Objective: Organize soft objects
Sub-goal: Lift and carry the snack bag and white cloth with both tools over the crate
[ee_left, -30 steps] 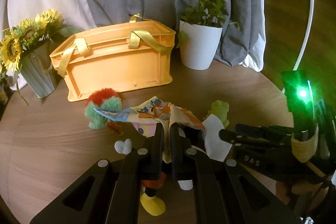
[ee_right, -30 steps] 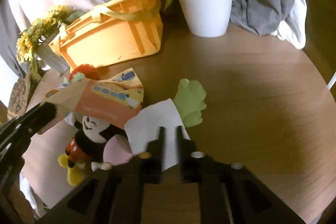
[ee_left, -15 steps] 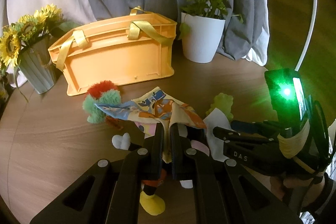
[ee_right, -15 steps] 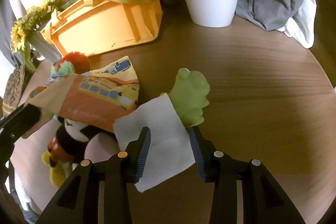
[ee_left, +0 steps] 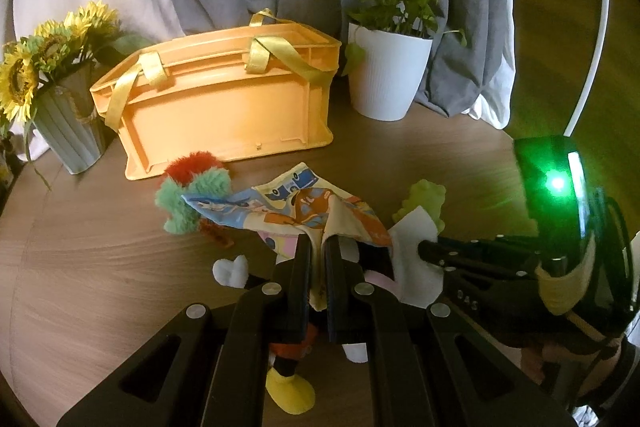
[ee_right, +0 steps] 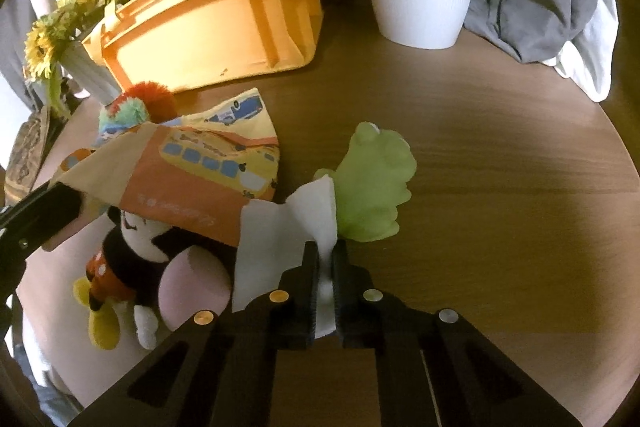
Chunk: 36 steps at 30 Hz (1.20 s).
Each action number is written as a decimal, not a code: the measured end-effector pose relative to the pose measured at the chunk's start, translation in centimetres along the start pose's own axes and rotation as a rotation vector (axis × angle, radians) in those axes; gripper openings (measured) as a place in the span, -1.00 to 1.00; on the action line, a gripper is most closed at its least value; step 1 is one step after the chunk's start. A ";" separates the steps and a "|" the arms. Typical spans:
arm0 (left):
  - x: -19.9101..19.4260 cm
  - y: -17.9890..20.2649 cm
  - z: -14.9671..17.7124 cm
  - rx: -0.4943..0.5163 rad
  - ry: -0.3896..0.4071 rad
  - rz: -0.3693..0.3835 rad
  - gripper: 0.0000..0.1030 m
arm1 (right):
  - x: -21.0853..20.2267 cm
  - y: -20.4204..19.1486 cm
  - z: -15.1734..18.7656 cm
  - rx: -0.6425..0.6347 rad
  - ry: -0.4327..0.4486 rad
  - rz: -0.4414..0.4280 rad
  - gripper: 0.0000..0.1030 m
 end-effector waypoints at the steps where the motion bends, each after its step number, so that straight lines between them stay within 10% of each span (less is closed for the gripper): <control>1: -0.1 0.0 -0.1 -0.001 0.002 0.002 -0.84 | -0.3 0.0 -0.1 0.001 0.008 0.003 -0.86; 36: -13.0 -3.9 -7.2 -0.020 0.392 -0.076 -0.86 | -17.8 -4.9 -7.8 -0.021 0.474 0.019 -0.86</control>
Point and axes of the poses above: each gripper's, at about its wrist camera, not at the fingertips, and x roughly the way its jaws point, y to its right, z to its underside, the point moved 9 cm from there along x, roughly the way its jaws point, and after that the axes turned 12 degrees about -y, right-handed, at the moved point
